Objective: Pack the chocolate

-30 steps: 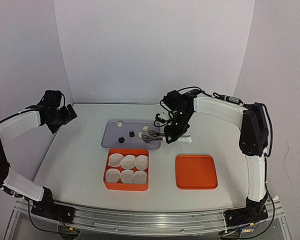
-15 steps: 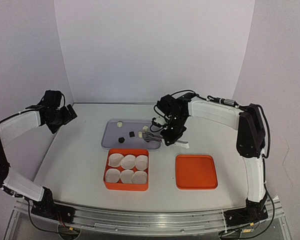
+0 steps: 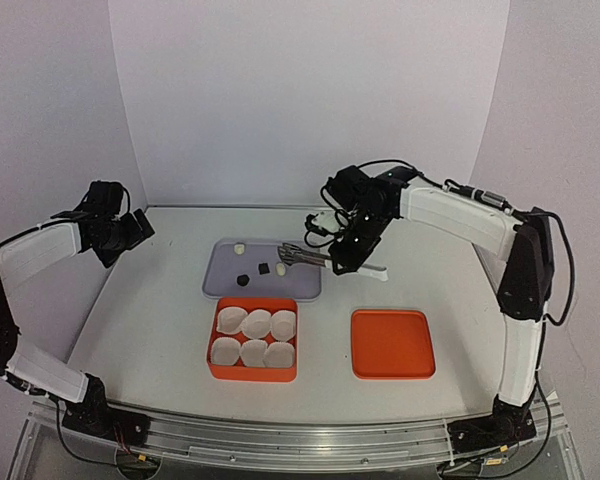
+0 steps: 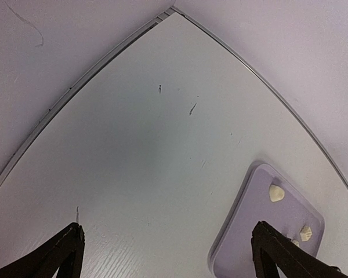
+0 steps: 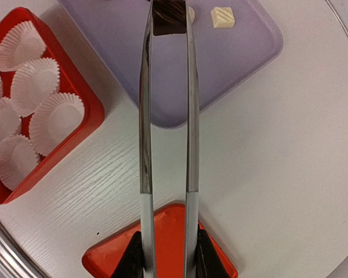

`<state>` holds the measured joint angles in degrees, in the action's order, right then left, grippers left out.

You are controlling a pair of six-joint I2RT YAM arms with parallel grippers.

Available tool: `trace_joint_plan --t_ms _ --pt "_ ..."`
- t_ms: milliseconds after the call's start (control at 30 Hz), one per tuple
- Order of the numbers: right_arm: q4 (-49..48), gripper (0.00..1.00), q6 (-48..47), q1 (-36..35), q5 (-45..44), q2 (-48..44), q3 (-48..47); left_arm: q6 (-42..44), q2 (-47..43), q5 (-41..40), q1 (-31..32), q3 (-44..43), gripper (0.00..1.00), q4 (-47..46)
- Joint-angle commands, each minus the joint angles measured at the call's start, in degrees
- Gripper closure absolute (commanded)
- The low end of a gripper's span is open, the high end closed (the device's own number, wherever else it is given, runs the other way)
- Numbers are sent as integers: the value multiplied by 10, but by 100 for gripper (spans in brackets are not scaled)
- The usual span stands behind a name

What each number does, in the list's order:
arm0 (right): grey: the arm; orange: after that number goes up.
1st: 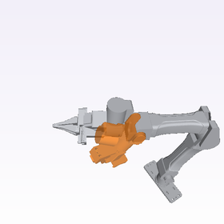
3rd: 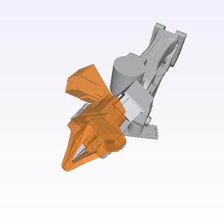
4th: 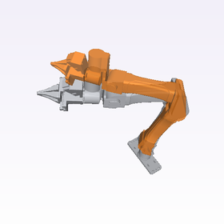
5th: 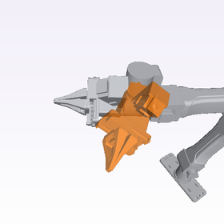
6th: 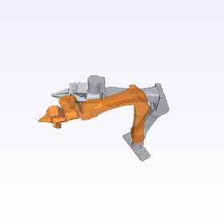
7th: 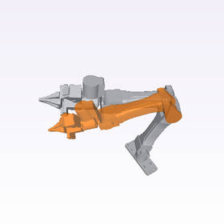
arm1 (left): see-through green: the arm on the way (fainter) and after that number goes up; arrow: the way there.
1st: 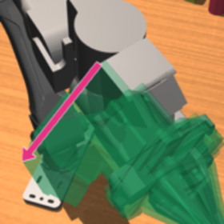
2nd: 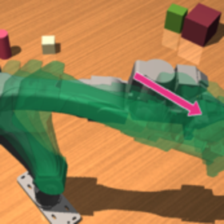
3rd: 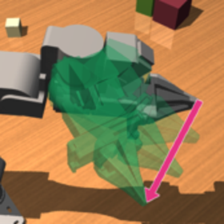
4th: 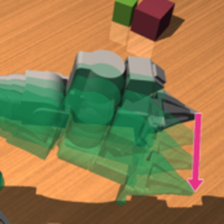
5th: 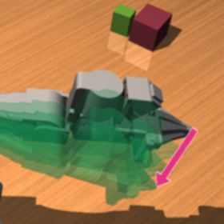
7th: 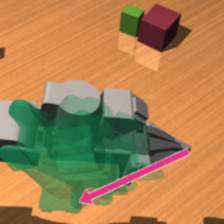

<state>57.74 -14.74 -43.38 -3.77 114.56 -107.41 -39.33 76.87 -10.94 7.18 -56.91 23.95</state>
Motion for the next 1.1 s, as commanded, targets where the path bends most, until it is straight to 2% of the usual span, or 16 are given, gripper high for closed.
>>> trace_joint_plan --t_ms 0,167,300,433,567,1067 --pt "1 88 -52 -1 98 -93 37 -8 -23 7 1 10 0 -14" --pt "24 88 -93 -12 211 -132 77 -5 -24 5 1 9 0 -13" --pt "65 88 -109 -40 197 -128 83 -2 -20 3 1 1 0 -11" --pt "102 88 -123 -75 145 -115 79 2 -12 2 1 -2 0 -11" --pt "129 85 -130 -91 162 -121 94 7 -4 2 1 -5 0 -13" --pt "167 82 -144 -115 123 -72 77 7 4 10 1 5 0 -24"
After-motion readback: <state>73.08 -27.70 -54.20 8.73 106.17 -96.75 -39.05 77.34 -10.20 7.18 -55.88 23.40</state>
